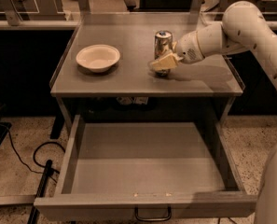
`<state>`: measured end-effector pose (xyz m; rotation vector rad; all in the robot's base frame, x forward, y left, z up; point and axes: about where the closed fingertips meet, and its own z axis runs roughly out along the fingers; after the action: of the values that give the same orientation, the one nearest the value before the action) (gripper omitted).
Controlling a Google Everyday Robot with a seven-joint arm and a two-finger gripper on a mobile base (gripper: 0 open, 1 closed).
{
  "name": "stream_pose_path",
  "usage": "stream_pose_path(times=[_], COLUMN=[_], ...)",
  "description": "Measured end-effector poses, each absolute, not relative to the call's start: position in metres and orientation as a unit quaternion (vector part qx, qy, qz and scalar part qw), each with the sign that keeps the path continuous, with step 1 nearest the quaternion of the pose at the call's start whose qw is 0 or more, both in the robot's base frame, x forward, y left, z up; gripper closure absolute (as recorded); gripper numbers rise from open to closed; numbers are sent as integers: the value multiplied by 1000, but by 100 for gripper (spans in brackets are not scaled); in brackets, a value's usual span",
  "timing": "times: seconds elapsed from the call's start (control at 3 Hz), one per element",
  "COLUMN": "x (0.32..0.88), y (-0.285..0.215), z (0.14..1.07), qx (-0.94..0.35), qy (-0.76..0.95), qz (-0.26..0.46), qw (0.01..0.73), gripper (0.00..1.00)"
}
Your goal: Place redbull can into top drawer
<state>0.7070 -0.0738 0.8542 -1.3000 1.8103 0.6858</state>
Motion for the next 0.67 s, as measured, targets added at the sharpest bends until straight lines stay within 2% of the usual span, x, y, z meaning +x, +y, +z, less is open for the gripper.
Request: stream_pose_path(times=[0.67], x=[638], y=[-73], z=[869], qx=[-483], qy=[723], qz=[287], qw=[401], gripper=[100])
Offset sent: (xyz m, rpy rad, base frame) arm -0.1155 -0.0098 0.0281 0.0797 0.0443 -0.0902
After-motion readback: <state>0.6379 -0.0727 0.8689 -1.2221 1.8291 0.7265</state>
